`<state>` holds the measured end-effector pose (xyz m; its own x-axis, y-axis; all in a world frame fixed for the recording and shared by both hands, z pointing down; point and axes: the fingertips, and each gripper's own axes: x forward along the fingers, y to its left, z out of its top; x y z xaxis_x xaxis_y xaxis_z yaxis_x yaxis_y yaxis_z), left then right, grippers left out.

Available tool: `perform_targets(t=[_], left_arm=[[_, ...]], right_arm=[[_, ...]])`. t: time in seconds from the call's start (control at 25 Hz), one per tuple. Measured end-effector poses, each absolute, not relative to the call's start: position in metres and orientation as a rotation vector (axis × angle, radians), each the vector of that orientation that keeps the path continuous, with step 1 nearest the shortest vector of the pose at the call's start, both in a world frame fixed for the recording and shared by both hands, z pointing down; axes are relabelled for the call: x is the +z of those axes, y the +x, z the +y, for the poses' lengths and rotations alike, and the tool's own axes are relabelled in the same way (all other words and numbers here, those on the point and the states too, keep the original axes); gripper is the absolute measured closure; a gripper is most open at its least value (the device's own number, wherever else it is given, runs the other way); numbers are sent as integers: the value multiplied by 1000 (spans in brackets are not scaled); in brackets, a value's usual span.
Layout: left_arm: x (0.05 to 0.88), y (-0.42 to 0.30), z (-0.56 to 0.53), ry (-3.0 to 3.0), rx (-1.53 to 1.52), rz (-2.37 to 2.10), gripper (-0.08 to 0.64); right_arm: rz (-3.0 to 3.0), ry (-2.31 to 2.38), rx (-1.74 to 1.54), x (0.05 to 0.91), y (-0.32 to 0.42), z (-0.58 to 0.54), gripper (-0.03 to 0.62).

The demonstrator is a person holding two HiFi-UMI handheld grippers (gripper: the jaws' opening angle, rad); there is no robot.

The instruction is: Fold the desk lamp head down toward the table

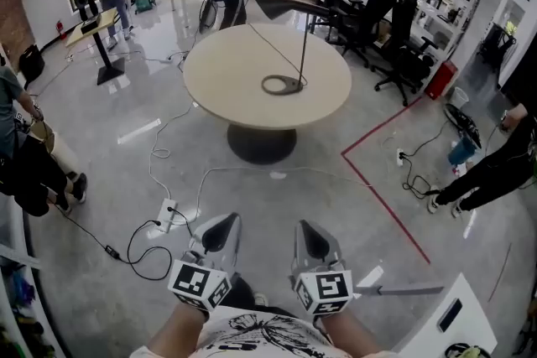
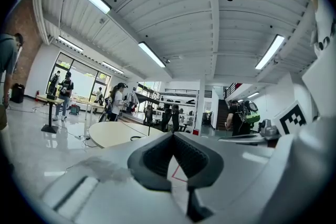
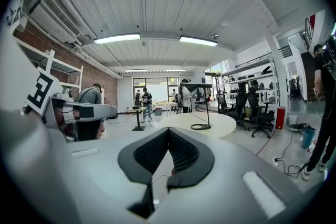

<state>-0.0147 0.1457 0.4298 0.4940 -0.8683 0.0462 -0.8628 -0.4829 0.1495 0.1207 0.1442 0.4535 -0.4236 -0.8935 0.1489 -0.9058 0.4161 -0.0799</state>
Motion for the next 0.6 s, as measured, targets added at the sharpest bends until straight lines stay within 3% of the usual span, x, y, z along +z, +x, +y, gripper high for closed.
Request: perform_targets(t=[0.6], left_arm=[[429,-42,33,2561,-83,-1477,555]], right_arm=[[-2475,1687,258,464,113,40,583]])
